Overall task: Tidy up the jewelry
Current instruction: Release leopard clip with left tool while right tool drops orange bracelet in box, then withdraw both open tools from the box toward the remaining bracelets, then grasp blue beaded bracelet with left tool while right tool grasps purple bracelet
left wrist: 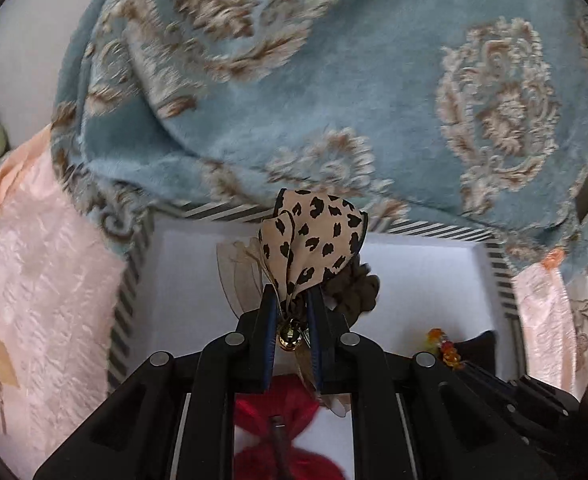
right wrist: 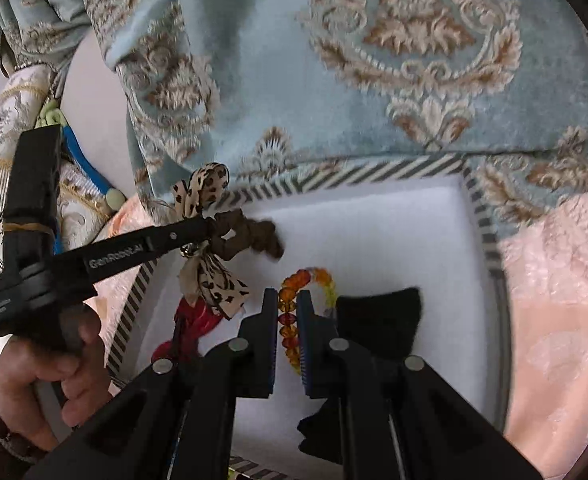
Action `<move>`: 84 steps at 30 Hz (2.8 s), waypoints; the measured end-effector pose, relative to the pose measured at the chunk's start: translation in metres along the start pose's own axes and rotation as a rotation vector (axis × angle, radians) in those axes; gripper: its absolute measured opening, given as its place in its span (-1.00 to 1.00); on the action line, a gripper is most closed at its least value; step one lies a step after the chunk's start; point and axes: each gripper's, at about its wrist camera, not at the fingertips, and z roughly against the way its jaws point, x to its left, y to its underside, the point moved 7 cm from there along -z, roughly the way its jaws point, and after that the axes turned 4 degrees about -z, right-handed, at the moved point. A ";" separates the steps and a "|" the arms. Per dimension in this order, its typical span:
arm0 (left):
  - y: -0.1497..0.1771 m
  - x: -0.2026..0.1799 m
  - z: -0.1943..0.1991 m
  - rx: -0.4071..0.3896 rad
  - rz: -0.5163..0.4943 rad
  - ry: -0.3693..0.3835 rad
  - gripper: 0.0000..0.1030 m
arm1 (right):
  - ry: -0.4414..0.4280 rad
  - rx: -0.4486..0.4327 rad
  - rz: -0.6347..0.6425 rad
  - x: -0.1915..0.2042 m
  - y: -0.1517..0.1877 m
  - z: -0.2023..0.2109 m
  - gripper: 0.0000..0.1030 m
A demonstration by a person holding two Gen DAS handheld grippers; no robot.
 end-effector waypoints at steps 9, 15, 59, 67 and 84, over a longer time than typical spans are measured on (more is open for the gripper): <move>0.019 0.022 -0.011 0.046 -0.006 -0.066 -0.83 | -0.015 0.074 0.007 0.011 0.022 -0.021 -0.82; 0.016 0.024 0.001 0.022 -0.003 -0.046 -0.56 | -0.041 0.078 -0.031 0.009 0.022 -0.015 -0.48; 0.168 0.026 0.081 0.121 -0.029 -0.117 -0.51 | 0.190 0.019 0.285 0.002 0.123 0.065 -0.47; 0.170 0.026 0.076 0.128 -0.052 -0.133 -0.51 | 0.189 0.061 0.223 -0.008 0.128 0.063 -0.82; 0.147 0.006 0.124 -0.007 -0.117 -0.043 -1.00 | 0.029 -0.111 -0.109 -0.038 0.104 0.125 -0.81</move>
